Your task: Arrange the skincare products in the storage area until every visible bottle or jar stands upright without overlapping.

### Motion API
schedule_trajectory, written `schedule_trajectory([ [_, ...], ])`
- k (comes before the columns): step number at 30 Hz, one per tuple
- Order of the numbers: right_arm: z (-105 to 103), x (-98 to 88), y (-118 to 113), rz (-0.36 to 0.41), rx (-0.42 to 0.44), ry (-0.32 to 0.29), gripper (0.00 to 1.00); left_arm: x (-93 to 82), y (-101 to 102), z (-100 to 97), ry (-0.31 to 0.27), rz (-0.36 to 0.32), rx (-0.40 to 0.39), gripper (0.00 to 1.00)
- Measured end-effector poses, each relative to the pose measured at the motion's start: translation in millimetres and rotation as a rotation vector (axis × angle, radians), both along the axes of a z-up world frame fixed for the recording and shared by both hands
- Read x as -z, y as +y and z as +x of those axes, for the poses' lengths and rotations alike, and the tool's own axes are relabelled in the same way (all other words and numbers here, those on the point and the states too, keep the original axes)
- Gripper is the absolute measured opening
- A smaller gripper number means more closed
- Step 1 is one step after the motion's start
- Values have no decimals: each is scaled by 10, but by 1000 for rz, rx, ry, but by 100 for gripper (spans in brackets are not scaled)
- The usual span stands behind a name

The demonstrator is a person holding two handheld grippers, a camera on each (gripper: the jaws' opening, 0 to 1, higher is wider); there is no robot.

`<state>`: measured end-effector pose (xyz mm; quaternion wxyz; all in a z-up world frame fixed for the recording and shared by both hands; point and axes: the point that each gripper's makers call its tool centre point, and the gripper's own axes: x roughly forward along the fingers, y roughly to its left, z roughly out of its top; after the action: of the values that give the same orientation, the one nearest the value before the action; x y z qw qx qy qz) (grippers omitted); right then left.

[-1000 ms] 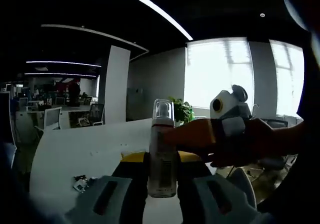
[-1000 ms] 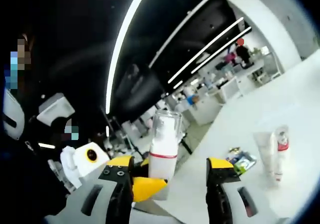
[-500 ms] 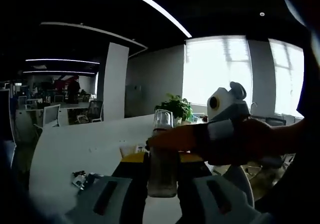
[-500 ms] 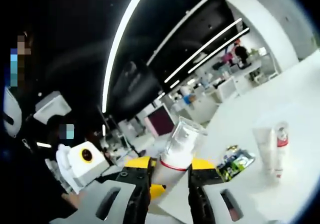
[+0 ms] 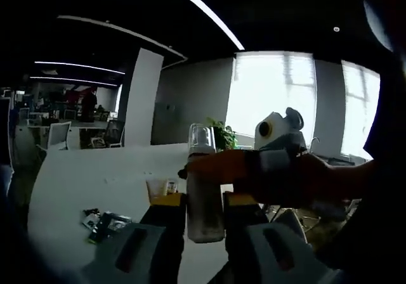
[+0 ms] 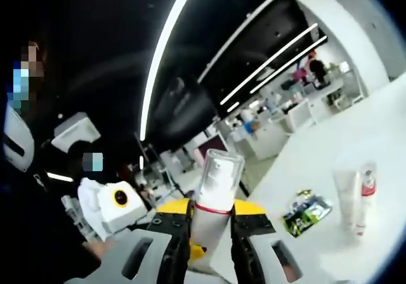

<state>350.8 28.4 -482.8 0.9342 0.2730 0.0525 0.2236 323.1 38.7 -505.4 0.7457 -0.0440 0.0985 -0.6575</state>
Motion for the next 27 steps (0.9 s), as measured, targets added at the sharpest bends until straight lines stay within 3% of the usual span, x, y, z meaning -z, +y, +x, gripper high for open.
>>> schedule_trajectory([
  [5, -65, -134, 90, -28, -140, -65, 17, -54, 54, -72, 117, -46, 129, 33],
  [7, -127, -225, 155, -33, -226, -109, 17, -112, 89, -164, 199, -66, 237, 35],
  [11, -224, -359, 237, -19, -359, -154, 17, -264, 119, -164, 302, -142, 327, 35],
  [14, -235, -404, 254, -24, -404, -168, 17, -329, 144, -228, 298, -142, 419, 31],
  [18, -261, -460, 312, -8, -465, -187, 17, -432, 149, -349, 361, -159, 546, 31],
  [24, -296, -523, 433, 7, -528, -213, 17, -423, 110, -408, 319, -128, 584, 21],
  [27, -259, -537, 413, 11, -508, -222, 16, -377, 41, -325, 245, -97, 498, 18],
])
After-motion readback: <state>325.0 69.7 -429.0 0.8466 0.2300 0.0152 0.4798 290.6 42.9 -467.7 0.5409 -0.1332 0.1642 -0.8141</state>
